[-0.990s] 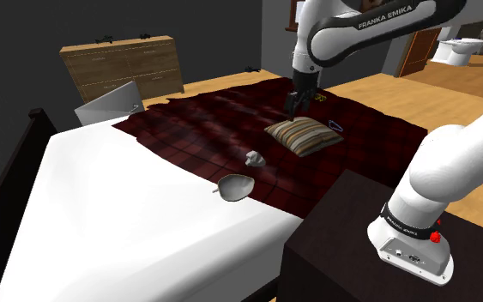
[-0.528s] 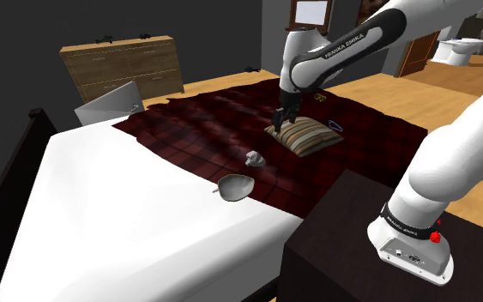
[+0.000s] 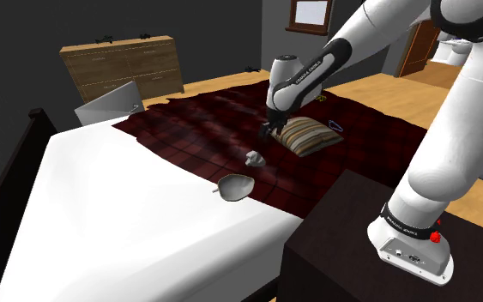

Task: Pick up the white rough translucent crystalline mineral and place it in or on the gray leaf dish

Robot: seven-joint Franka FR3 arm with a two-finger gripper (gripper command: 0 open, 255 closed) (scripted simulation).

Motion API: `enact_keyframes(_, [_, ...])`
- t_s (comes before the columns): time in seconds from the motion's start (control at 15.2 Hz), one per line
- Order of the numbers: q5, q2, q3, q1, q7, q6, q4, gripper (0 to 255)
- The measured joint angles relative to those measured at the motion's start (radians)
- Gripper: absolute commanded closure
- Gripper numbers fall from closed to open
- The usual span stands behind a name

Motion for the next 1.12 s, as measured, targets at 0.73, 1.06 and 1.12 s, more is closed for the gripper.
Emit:
enact_keyframes(0.73, [0.024, 0.436, -0.001, -0.013, 0.005, 0.215, 0.269, 0])
enact_keyframes(1.06, [0.029, 0.530, 0.001, -0.020, 0.000, 0.253, 0.330, 0])
enact_keyframes(1.12, [0.029, 0.545, 0.001, -0.020, 0.001, 0.262, 0.337, 0])
